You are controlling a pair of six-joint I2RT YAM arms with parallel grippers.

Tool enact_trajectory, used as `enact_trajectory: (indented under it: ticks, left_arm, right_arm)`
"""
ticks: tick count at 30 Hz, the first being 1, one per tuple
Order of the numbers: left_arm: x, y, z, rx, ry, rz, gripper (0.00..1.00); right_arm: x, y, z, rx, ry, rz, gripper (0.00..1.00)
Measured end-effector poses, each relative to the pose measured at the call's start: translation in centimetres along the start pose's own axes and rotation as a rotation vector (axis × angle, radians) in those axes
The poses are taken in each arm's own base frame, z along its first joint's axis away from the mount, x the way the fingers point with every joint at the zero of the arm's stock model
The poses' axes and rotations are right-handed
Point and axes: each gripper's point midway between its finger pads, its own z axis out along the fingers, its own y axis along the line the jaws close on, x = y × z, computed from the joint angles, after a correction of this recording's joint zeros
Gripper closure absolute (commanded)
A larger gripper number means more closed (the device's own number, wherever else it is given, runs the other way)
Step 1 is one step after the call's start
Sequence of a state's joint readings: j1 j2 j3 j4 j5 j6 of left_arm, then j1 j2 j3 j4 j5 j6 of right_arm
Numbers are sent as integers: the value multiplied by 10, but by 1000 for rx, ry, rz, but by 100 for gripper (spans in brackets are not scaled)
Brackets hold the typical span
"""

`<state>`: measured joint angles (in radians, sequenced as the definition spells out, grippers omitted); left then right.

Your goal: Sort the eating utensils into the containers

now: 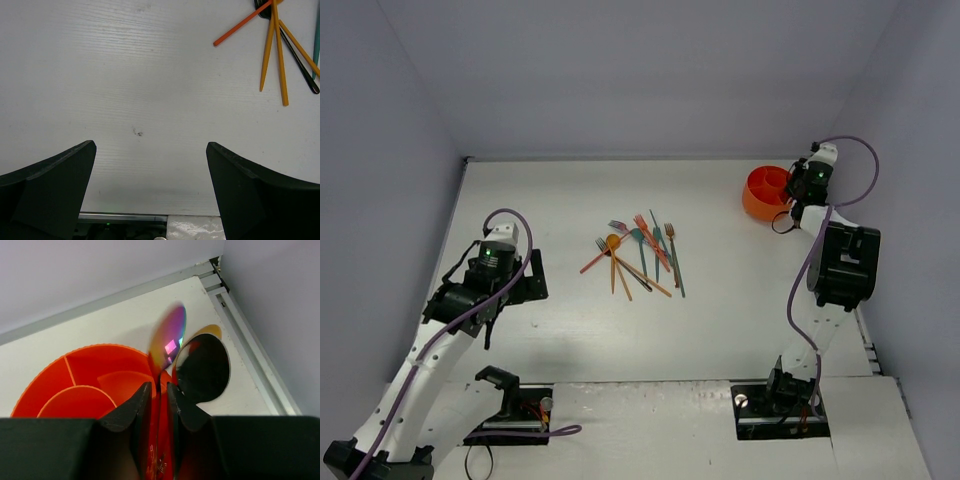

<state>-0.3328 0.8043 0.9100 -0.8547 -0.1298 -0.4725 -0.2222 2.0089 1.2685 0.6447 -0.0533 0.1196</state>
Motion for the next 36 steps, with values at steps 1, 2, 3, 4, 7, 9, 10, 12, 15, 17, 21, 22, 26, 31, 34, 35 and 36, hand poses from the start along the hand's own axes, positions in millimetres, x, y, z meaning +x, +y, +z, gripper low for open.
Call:
enact_trajectory:
  ticks: [1,2,3,4,7,9,10,12,15,17,21,22,26,31,34,35,36]
  left_arm:
    - [0,0,-1,2,-3,-1,9]
    - [-1,0,-2,5,-7,-2,9]
    - [-1,0,-3,8,-12,-3,9]
    - [-2,0,-4,11,-18,-5,9]
    - [-3,0,-7,18,-35,-9,9]
    - [-4,0,-9,23,-42,-11,9]
    - [-4,-1,-10,26,-45,-12,9]
    - [-4,-1,-11,30,-49,-13,9]
    - [-5,-2,-13,38,-56,-15,9]
    - [-5,-2,-14,44,-63,-17,9]
    - [-6,-2,-17,51,-75,-21,9]
    - [-6,-2,-17,51,-76,-21,9]
    - [-6,-2,-17,51,-75,-21,9]
    - [-4,-4,-14,53,-56,-23,9]
    - [-3,-6,-12,56,-40,-24,9]
    - [-2,-6,-11,55,-35,-24,9]
    - [-2,-7,-10,57,-31,-26,9]
  right_arm:
    - [0,1,-1,-3,0,0,76]
    - [0,1,-3,-4,0,0,75]
    - [-1,1,-5,-4,1,0,74]
    - [-2,1,-7,-6,1,0,73]
    - [-16,6,-17,-19,-9,-5,72]
    - [-32,12,-26,-29,-33,-11,71]
    - [-41,14,-32,-34,-46,-15,70]
    - [-60,23,-46,-50,-69,-22,68]
    - [-85,41,-70,-85,-101,-35,66]
    - [-99,55,-86,-111,-112,-44,64]
    - [-109,94,-114,-180,-80,-64,64]
    - [-106,106,-120,-202,-61,-67,64]
    - [-74,155,-144,-294,56,-92,64]
    - [-11,203,-177,-398,239,-131,66]
    - [28,224,-199,-445,339,-162,68]
    - [41,232,-207,-464,373,-178,68]
    - [54,241,-215,-486,404,-193,68]
